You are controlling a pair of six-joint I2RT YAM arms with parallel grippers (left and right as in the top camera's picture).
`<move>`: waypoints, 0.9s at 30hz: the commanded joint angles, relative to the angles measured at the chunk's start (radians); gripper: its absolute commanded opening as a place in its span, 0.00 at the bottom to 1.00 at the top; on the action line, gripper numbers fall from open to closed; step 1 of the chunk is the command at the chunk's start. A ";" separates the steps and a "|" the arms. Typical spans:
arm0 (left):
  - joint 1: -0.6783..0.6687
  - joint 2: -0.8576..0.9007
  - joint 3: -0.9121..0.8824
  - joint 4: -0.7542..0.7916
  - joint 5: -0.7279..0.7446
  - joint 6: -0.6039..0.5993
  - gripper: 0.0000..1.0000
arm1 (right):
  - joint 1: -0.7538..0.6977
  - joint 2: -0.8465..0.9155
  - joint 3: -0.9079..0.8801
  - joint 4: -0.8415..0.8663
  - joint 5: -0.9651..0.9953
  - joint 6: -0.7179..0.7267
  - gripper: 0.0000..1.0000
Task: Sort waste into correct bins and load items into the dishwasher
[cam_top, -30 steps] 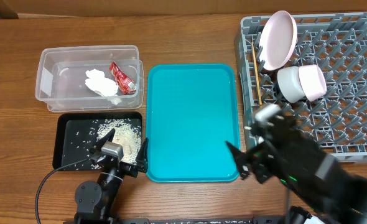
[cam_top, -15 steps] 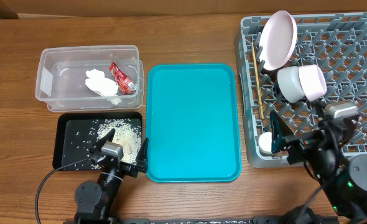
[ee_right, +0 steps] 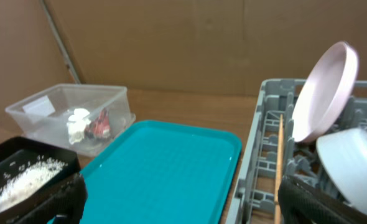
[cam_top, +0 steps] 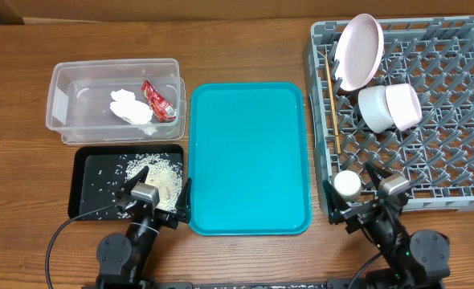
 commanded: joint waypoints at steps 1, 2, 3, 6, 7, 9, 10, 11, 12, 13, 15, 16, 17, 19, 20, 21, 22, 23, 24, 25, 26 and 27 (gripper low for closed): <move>0.006 -0.011 -0.005 0.003 0.008 -0.013 1.00 | -0.005 -0.063 -0.085 0.044 -0.031 0.005 1.00; 0.006 -0.010 -0.005 0.003 0.008 -0.013 1.00 | -0.006 -0.061 -0.107 0.069 -0.029 0.016 1.00; 0.006 -0.011 -0.005 0.003 0.008 -0.013 1.00 | -0.006 -0.062 -0.125 0.087 -0.031 0.016 1.00; 0.006 -0.011 -0.005 0.003 0.008 -0.014 1.00 | -0.005 -0.062 -0.185 0.161 -0.033 0.016 1.00; 0.006 -0.011 -0.005 0.003 0.008 -0.014 1.00 | -0.005 -0.062 -0.208 0.192 -0.033 0.015 1.00; 0.006 -0.010 -0.005 0.003 0.008 -0.014 1.00 | -0.003 -0.062 -0.253 0.299 -0.032 0.015 1.00; 0.006 -0.011 -0.005 0.003 0.008 -0.014 1.00 | -0.003 -0.062 -0.250 0.294 -0.034 0.015 1.00; 0.006 -0.010 -0.005 0.003 0.008 -0.014 1.00 | -0.003 -0.062 -0.250 0.299 -0.032 0.015 1.00; 0.006 -0.011 -0.005 0.003 0.008 -0.013 1.00 | -0.002 -0.062 -0.250 0.297 -0.032 0.015 1.00; 0.006 -0.011 -0.005 0.003 0.008 -0.014 1.00 | -0.003 -0.062 -0.250 0.295 -0.033 0.015 1.00; 0.006 -0.011 -0.005 0.003 0.008 -0.014 1.00 | -0.003 -0.062 -0.250 0.282 -0.032 0.015 1.00; 0.006 -0.011 -0.005 0.003 0.008 -0.013 1.00 | -0.003 -0.062 -0.250 0.283 -0.032 0.015 1.00; 0.006 -0.011 -0.005 0.003 0.008 -0.013 1.00 | -0.003 -0.062 -0.250 0.282 -0.032 0.015 1.00; 0.006 -0.011 -0.005 0.003 0.008 -0.013 1.00 | -0.003 -0.062 -0.249 0.282 -0.032 0.015 1.00; 0.006 -0.011 -0.005 0.003 0.008 -0.014 1.00 | -0.003 -0.062 -0.249 0.282 -0.032 0.015 1.00; 0.006 -0.011 -0.005 0.003 0.008 -0.013 1.00 | -0.003 -0.062 -0.249 0.282 -0.032 0.015 1.00; 0.006 -0.011 -0.005 0.003 0.008 -0.014 1.00 | -0.003 -0.062 -0.249 0.282 -0.032 0.015 1.00; 0.006 -0.011 -0.005 0.003 0.008 -0.014 1.00 | -0.003 -0.062 -0.249 0.282 -0.032 0.015 1.00; 0.006 -0.011 -0.005 0.003 0.008 -0.013 1.00 | -0.003 -0.062 -0.249 0.282 -0.032 0.015 1.00; 0.006 -0.011 -0.005 0.003 0.008 -0.014 1.00 | -0.003 -0.062 -0.249 0.282 -0.032 0.015 1.00; 0.006 -0.010 -0.005 0.003 0.008 -0.014 1.00 | -0.003 -0.062 -0.249 0.282 -0.032 0.015 1.00; 0.006 -0.011 -0.005 0.003 0.008 -0.014 1.00 | -0.003 -0.062 -0.249 0.282 -0.032 0.015 1.00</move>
